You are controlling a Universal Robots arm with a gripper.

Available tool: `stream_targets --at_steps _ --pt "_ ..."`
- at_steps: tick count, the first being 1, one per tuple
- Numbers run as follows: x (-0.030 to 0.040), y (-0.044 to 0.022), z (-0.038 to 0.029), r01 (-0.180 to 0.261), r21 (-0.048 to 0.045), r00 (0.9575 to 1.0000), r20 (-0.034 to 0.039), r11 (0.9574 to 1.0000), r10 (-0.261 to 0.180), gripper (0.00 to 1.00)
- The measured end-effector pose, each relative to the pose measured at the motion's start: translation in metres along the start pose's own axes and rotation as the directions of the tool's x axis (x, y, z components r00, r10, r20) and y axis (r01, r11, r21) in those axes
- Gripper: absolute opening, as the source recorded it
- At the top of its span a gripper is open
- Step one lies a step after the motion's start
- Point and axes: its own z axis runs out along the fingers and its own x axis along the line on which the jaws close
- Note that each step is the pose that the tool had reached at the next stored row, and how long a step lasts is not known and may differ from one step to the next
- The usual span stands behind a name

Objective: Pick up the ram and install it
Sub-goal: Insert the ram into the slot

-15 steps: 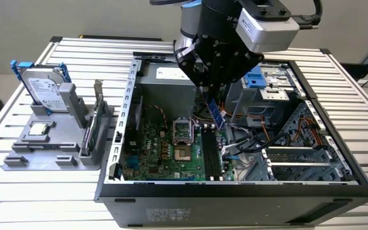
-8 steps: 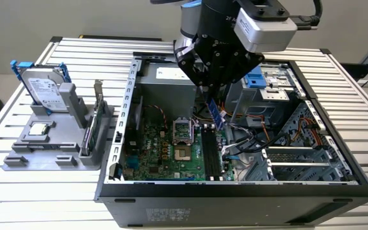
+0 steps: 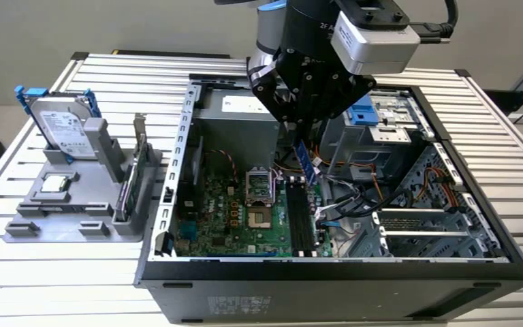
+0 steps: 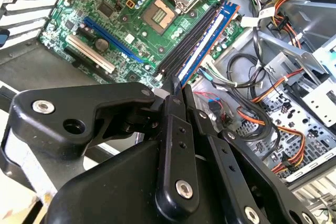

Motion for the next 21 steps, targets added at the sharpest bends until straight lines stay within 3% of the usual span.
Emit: stream_targets --at_steps 10,21 --pt "0.0 0.0 0.0 -0.019 0.0004 0.9998 -0.0003 0.9998 0.019 0.0" --pt "0.0014 0.0002 0.0014 -0.07 0.0015 0.9976 -0.001 0.9976 0.07 0.0"
